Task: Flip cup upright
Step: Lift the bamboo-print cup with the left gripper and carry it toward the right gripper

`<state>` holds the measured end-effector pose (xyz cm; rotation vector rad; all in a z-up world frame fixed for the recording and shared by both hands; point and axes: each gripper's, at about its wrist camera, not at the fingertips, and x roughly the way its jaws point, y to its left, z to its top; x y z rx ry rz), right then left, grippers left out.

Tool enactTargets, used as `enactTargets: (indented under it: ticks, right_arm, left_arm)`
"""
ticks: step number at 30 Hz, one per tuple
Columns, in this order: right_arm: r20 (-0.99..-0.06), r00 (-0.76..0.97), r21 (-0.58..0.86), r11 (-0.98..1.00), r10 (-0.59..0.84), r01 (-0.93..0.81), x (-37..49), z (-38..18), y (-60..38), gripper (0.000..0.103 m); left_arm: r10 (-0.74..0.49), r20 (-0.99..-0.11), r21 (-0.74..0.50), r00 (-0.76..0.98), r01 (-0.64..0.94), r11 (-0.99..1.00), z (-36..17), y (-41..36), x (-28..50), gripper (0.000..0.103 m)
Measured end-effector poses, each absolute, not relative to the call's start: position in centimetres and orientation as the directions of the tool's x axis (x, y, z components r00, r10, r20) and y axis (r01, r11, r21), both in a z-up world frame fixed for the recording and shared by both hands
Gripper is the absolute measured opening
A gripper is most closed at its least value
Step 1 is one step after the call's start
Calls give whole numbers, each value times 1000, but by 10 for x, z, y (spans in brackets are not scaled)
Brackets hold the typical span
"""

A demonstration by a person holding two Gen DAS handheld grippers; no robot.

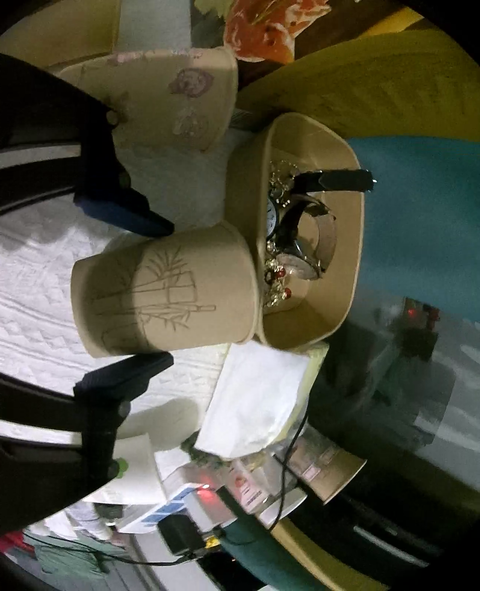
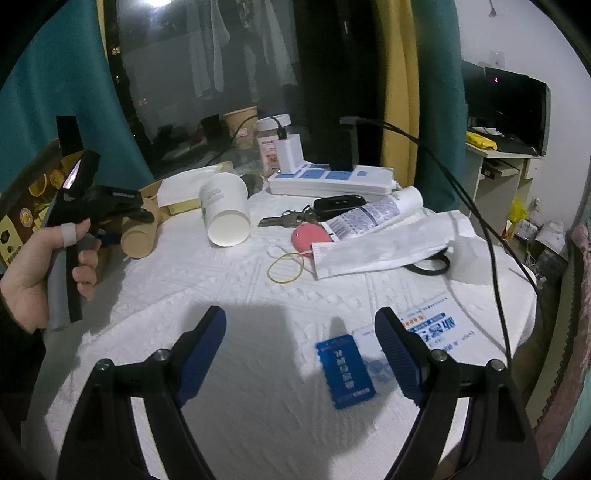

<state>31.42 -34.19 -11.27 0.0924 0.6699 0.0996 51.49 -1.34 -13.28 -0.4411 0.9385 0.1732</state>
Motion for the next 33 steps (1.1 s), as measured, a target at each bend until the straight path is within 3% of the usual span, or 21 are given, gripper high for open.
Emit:
enactTargets:
  ticks: [6, 16, 21, 25, 33]
  right_arm:
    - [-594, 794, 135, 989, 129, -60, 294, -99, -338, 81]
    - [-548, 820, 162, 983, 166, -91, 215, -72, -315, 81]
    - [-565, 801, 177, 977, 198, -117, 175, -80, -296, 81]
    - [-596, 770, 197, 971, 229, -136, 144, -95, -278, 81]
    - [-659, 704, 207, 963, 266, -170, 109, -122, -250, 81]
  left_arm:
    - [-81, -785, -278, 614, -232, 932, -110, -25, 475, 62]
    - [-259, -748, -389, 612, -87, 917, -76, -17, 342, 62]
    - [-347, -759, -429, 551, -22, 903, -90, -18, 256, 62]
    - [-465, -752, -534, 467, -17, 846, -111, -16, 193, 62]
    - [-460, -782, -517, 421, -25, 856, -139, -10, 137, 62]
